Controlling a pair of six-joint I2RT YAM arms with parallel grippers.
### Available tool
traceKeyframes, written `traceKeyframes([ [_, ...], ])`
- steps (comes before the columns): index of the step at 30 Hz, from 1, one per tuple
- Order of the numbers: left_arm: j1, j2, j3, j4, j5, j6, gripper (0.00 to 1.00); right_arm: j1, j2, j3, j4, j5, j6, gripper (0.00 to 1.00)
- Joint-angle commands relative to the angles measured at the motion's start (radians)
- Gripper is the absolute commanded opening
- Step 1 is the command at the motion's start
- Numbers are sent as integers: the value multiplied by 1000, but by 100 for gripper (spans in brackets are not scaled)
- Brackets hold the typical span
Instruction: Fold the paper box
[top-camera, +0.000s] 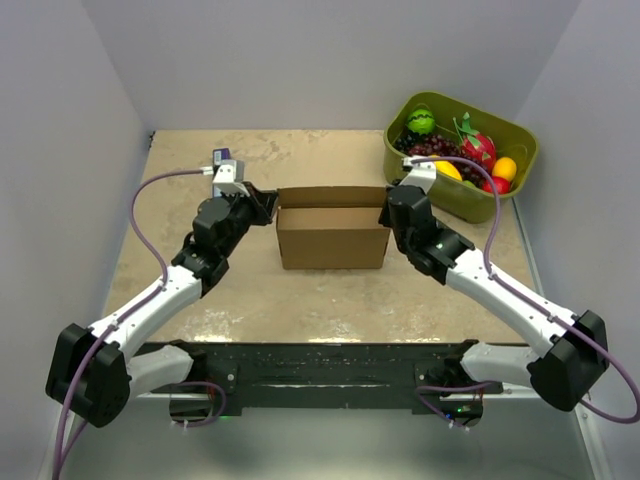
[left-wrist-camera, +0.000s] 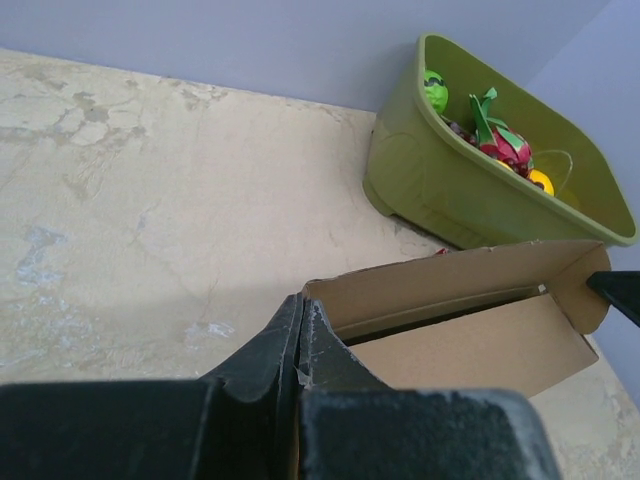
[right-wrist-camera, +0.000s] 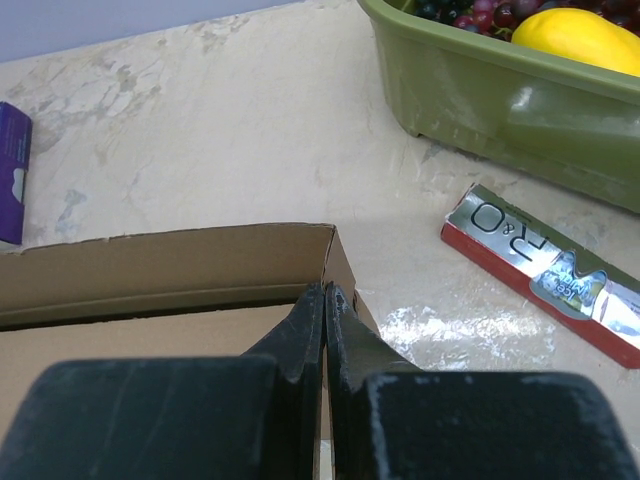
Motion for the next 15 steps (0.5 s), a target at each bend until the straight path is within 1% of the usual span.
traceKeyframes([
  [1, -36, 13, 16, -78, 153, 170, 0, 14, -23, 13, -74, -59, 0, 15],
  [4, -36, 27, 51, -135, 210, 271, 0, 14, -40, 46, -132, -58, -39, 43],
  [5, -36, 27, 56, -144, 235, 293, 0, 14, -45, 53, -146, -73, -65, 50],
  [6, -36, 33, 62, -152, 248, 325, 0, 15, -55, 59, -154, -84, -95, 55],
  [7, -36, 36, 74, -165, 263, 337, 0, 14, -62, 76, -160, -91, -152, 65],
  [9, -35, 54, 90, -178, 295, 362, 0, 15, -88, 96, -174, -125, -212, 71],
  [10, -35, 62, 103, -188, 305, 370, 0, 15, -95, 118, -174, -134, -270, 75],
  [15, -35, 105, 142, -236, 332, 411, 0, 14, -131, 168, -160, -267, -440, 83],
])
